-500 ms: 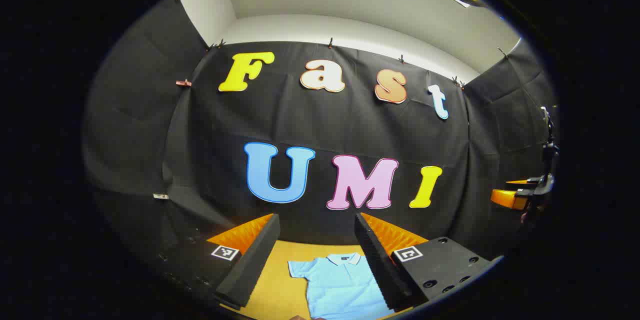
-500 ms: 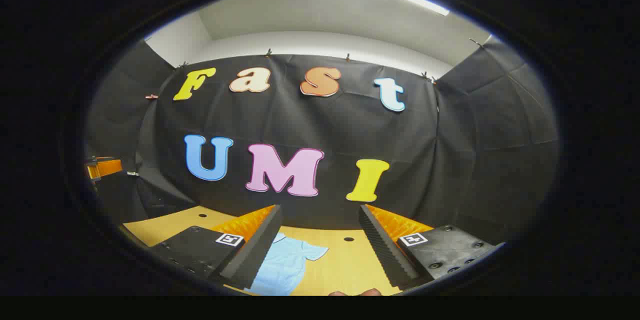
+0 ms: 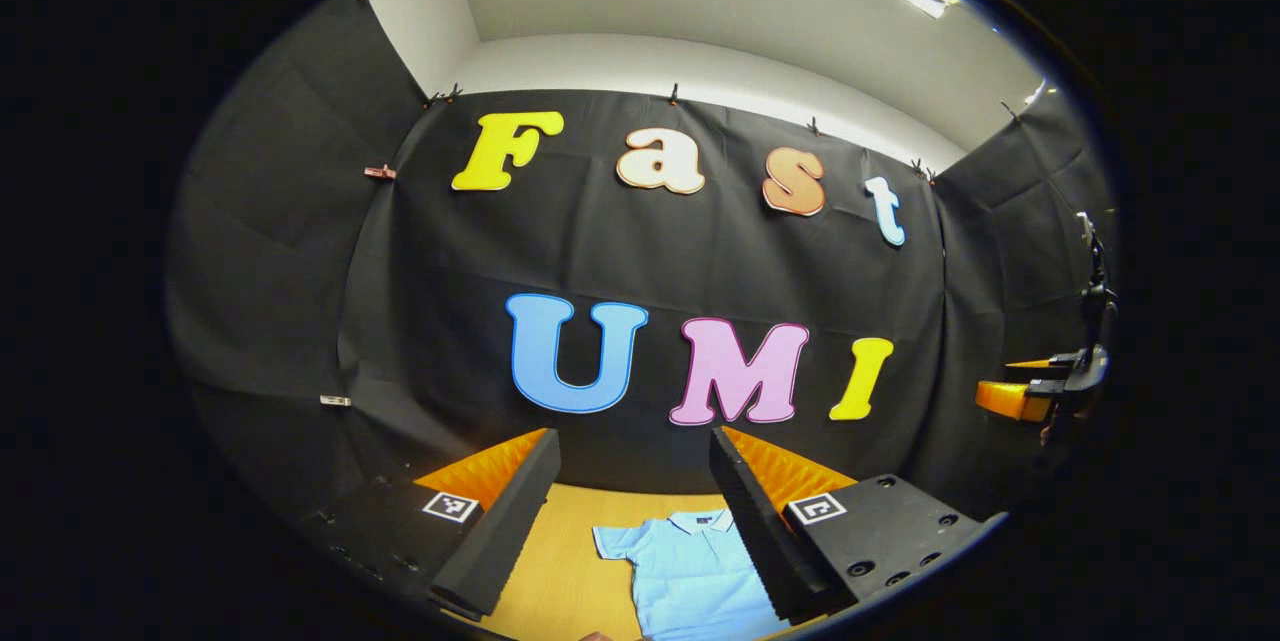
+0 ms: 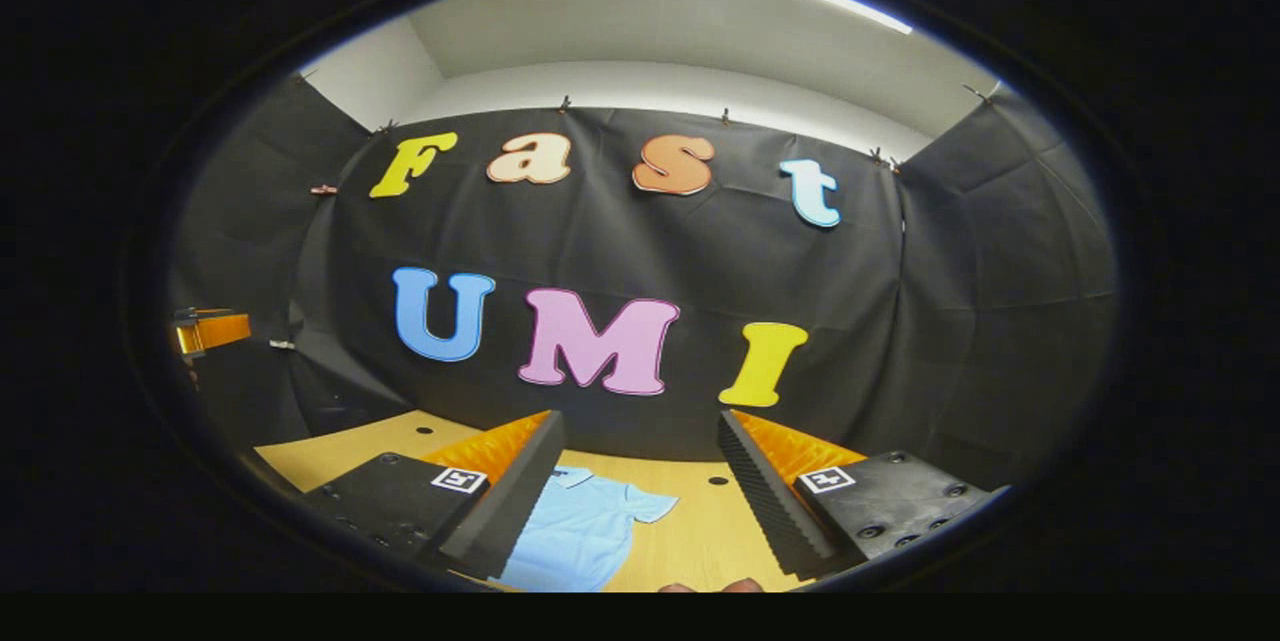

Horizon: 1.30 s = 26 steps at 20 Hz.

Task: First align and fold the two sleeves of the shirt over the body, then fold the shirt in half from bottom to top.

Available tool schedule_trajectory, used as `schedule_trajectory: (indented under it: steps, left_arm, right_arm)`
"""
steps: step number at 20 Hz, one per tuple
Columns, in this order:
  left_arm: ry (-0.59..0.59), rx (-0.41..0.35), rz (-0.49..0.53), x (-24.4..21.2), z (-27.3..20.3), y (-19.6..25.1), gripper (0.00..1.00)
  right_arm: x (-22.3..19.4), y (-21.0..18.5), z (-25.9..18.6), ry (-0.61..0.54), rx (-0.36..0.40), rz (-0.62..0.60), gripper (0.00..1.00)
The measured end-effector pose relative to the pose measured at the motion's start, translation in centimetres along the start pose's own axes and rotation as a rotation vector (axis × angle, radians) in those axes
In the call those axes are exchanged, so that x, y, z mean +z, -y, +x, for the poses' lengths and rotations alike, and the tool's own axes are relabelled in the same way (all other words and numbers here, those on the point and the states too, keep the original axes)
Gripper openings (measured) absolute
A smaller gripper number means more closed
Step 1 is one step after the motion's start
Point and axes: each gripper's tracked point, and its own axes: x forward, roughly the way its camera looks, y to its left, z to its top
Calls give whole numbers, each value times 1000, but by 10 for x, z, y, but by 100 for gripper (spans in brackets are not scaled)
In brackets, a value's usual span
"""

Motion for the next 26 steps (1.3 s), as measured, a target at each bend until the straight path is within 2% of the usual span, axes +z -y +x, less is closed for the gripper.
schedule_trajectory:
  steps: [6, 13, 14, 16, 20, 23, 26]
  left_arm:
    - [6, -11, 11, 5, 12, 7, 96]
    - [-8, -25, -13, -2, 20, 7, 96]
    - [-9, -25, -25, -1, 21, 6, 96]
    - [-12, -19, -47, -6, 21, 1, 96]
    - [-28, 7, -67, -16, 22, -11, 97]
    - [-44, 29, -46, -25, 22, -19, 97]
    - [-61, 76, -39, -33, 32, -27, 97]
  right_arm:
    - [0, 7, 0, -6, -10, 16, 97]
    - [-1, 28, 23, -48, -10, 9, 96]
    - [-6, 29, 28, -70, -5, 18, 99]
    - [-18, 32, 41, -118, 11, 29, 97]
    - [-48, 48, 80, -203, 25, -10, 97]
    - [-84, 53, 115, -279, 44, -11, 97]
    - [-123, 46, 157, -319, 101, -32, 97]
